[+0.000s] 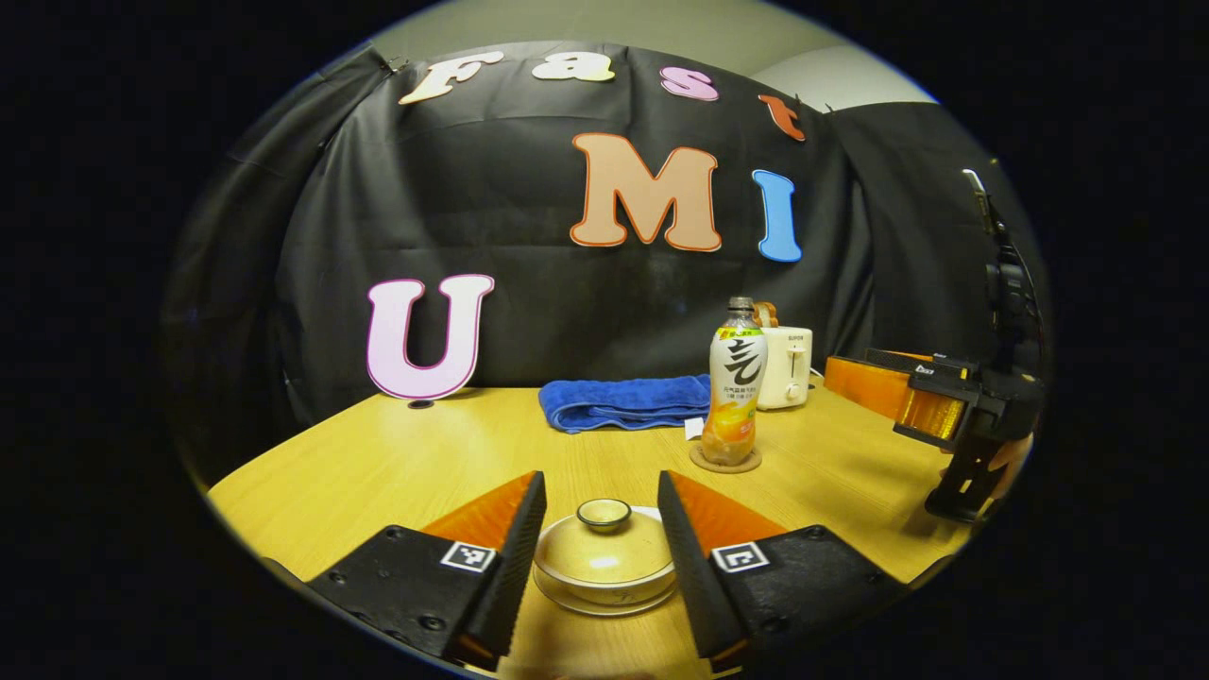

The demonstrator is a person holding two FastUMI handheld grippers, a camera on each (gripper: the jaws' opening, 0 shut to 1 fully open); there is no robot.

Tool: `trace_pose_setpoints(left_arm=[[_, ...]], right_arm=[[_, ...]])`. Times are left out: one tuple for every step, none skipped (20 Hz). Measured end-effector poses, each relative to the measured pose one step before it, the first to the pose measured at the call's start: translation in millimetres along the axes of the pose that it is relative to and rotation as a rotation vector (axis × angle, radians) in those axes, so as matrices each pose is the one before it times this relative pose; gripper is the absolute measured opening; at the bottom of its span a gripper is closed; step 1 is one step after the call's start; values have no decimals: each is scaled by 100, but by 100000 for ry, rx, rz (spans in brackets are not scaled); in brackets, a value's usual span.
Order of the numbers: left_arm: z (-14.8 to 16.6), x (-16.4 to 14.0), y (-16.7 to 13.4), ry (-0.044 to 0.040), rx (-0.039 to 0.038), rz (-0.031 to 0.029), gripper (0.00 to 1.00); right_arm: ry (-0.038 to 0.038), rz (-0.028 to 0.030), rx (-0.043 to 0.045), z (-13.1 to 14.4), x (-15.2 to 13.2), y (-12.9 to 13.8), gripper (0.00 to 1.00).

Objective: Open the teacup lid with one hand, grasp the water bottle and pour water into the teacup with the other hand; after pouring, place the water bottle on the coaster and then close the teacup lid.

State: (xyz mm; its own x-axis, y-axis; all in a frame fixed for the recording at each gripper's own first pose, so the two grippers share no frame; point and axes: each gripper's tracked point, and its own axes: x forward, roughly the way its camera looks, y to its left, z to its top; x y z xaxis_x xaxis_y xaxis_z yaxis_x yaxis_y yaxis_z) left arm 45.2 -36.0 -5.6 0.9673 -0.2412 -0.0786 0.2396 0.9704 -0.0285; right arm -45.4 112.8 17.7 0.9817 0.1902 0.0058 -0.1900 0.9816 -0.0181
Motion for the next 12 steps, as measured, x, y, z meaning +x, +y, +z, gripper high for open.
trace_pose_setpoints(left_arm=[[392, -203, 313, -1559, 607, 1358, 75], [425, -218, 299, -1318, 567, 1124, 77], [357, -250, 277, -1555, 480, 1160, 82], [305, -226, 185, -1016, 443, 636, 84], [197, -211, 130, -1236, 222, 536, 86], [166, -168, 51, -661, 102, 201, 86], [138, -188, 20, -755, -29, -79, 86], [-45, -143, -49, -249, -30, -341, 86], [-13, -295, 95, -372, -226, -81, 87], [-75, -236, 15, -200, -329, -196, 86], [-100, -230, 37, 13, -395, 62, 87], [-132, -258, 39, 62, -335, -107, 86]], right_arm=[[-650, 280, 123, 144, -337, 202, 100], [-471, 59, 159, 163, -410, 194, 100], [-370, 36, 500, 165, -616, 333, 100], [-134, -455, 701, 41, -628, 200, 100], [-237, -982, 504, -1, -573, -1, 100], [-29, -1465, 256, -56, -606, -44, 100], [-82, -1195, -57, -135, -798, -40, 100], [-372, -1170, -461, -127, -605, -73, 100], [-308, -1016, -1104, -116, -666, -98, 100], [-733, -703, -1363, -131, -553, -101, 100], [-351, -318, -843, -221, -630, -36, 100], [333, 147, -205, -229, -457, 91, 100]])
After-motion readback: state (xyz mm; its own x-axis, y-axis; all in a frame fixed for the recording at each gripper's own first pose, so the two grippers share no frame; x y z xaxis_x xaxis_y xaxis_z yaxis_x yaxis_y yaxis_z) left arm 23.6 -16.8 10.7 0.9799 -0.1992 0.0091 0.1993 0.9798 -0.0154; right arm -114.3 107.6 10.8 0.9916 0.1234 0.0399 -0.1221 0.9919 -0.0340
